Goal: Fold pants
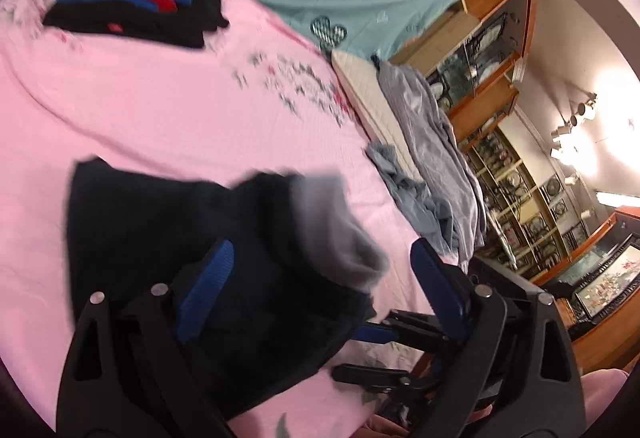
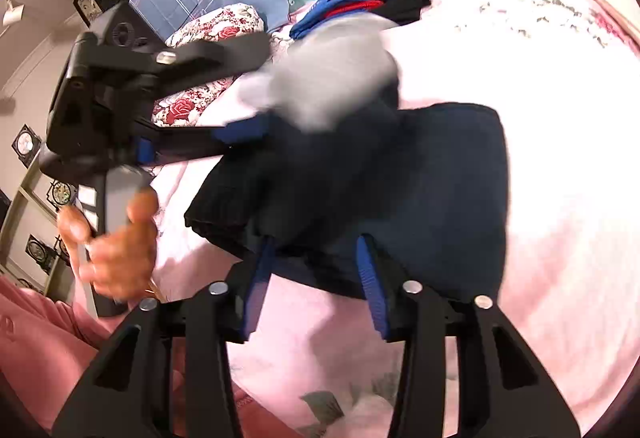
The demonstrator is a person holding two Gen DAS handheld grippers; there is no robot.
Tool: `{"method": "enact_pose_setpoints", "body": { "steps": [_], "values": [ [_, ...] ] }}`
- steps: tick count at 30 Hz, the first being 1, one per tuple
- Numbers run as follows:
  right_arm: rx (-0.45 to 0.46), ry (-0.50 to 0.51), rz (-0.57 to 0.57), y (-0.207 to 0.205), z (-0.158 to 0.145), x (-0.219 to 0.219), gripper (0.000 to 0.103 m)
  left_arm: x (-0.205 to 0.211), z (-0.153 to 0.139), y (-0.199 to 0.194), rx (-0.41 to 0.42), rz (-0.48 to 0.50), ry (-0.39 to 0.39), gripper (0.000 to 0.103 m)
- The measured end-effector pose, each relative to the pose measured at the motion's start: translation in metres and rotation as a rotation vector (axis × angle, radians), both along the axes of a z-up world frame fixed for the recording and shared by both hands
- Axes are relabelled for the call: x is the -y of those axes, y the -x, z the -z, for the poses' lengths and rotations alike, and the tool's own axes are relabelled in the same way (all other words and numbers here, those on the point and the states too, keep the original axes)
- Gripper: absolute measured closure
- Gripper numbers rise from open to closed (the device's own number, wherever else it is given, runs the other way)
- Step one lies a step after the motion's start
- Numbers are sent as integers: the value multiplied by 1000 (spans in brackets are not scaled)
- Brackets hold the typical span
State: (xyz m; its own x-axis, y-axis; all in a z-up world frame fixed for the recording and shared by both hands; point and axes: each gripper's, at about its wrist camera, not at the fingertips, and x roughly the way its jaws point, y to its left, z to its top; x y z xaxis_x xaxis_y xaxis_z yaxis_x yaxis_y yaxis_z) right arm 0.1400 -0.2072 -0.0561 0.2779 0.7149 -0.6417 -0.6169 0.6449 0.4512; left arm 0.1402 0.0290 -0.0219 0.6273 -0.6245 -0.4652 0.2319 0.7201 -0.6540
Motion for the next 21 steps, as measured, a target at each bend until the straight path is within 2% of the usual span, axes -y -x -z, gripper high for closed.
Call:
{"method": "enact_pose_setpoints", "body": {
  "steps": [2,5,10,17,21],
  "values": [
    [7,-15,-6,0,0,2,48,-22,0,5,6,-75,-15,7],
    [3,-19,-14,-4,3,2,48,-49,11,13,-32,-183,-69,7],
    [-92,-85,1,-17,5,10,48,-81,31,37,-79,-258,-78,7],
    [-307,-242,88,-40,9,31,48,-73,45,55,-50,-214,-78,7],
    [-260,-191,288,-50,6,46,41,-66,48,62,-8,-178,-123,7]
  ]
}}
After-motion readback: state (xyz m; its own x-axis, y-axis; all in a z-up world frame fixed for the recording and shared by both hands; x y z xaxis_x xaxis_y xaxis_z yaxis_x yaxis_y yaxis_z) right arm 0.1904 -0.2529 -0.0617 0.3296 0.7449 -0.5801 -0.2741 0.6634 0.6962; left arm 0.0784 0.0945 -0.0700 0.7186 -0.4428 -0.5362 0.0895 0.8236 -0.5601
